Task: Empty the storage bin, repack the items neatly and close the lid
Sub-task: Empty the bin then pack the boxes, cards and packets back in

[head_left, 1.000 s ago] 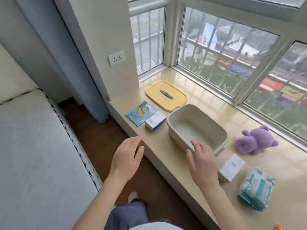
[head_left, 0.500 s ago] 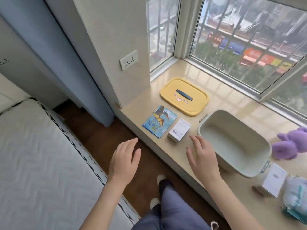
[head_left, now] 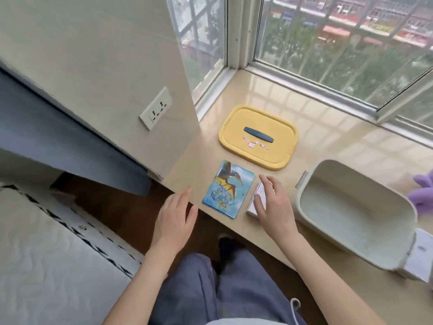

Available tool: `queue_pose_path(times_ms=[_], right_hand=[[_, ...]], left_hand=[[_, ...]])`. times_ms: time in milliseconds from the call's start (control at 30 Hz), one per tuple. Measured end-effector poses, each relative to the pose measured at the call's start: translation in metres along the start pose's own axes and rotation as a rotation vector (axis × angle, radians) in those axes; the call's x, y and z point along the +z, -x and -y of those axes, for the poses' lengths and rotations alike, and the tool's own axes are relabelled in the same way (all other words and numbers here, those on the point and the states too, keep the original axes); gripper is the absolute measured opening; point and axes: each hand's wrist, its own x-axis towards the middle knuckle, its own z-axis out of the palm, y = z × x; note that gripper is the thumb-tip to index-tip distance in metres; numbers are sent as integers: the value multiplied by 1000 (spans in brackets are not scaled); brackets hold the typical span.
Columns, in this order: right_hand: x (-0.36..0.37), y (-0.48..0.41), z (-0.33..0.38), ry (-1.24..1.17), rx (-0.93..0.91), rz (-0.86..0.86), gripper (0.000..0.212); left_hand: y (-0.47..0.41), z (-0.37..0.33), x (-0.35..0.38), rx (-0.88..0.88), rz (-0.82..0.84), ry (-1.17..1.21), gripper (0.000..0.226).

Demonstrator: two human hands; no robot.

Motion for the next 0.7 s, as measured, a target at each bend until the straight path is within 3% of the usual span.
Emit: queue_pose_path(times_ms=[167, 467, 700], right_hand=[[35, -32, 7, -46, 136, -18, 51], [163, -39, 4, -175, 450, 75, 51], [244, -43, -27, 192, 659, 111, 70]], left_hand=[[-76, 21, -4, 109, 51, -36, 61], [-180, 75, 84, 402, 224, -136, 57], [-213, 126, 175, 444, 236, -170, 56]])
